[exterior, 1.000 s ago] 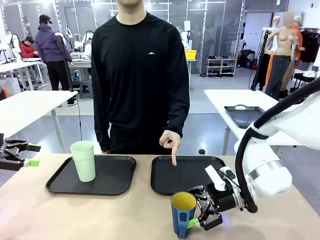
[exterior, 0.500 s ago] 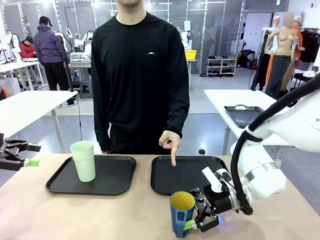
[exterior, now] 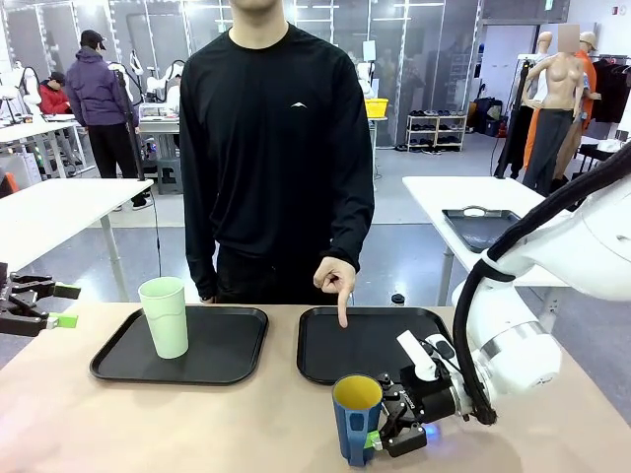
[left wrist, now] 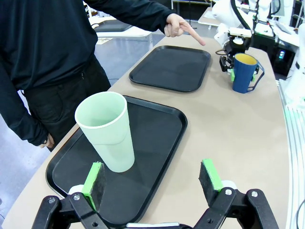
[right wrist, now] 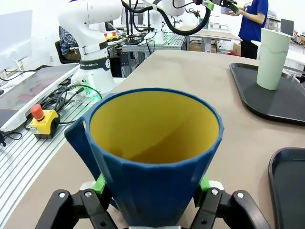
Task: Sort and store the cups by type.
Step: Pick up the Handle plastic cup and place it into the empty Flat Tray.
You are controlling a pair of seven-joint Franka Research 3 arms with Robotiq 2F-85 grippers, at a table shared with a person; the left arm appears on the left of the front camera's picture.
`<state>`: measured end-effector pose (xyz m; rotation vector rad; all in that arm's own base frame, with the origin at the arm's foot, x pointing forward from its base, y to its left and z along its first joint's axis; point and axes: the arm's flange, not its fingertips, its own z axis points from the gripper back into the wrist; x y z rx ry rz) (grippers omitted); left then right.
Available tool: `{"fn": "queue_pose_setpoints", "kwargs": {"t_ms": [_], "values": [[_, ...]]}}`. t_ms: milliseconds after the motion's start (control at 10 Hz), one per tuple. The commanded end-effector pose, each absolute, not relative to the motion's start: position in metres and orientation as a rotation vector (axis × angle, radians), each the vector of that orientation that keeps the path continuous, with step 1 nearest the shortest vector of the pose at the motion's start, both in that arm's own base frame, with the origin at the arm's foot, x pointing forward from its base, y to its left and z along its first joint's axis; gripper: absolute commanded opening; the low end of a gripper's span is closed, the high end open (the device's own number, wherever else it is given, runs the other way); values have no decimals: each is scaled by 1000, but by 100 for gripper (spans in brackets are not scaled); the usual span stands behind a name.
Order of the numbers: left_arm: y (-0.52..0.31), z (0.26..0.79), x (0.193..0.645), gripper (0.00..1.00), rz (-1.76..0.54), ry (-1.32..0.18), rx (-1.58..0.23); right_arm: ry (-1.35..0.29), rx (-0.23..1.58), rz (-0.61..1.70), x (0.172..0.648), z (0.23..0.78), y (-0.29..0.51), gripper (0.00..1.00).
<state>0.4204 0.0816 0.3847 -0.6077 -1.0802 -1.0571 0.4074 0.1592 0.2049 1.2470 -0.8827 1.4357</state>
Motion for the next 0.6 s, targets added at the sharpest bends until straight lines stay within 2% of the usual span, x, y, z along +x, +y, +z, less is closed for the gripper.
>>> {"fn": "queue_pose_setpoints", "kwargs": {"t_ms": [0,100,500], "values": [[80,386,422,100,-1060,-1095,-601,-905,1245,1466,400,190,162,58],[80,386,422,100,-1060,-1095,-601,-887,1232,1476,399,192,162,49],[80,386,422,100,-1060,-1095,-601,-870,1154,1490,401,235,157,49]]}}
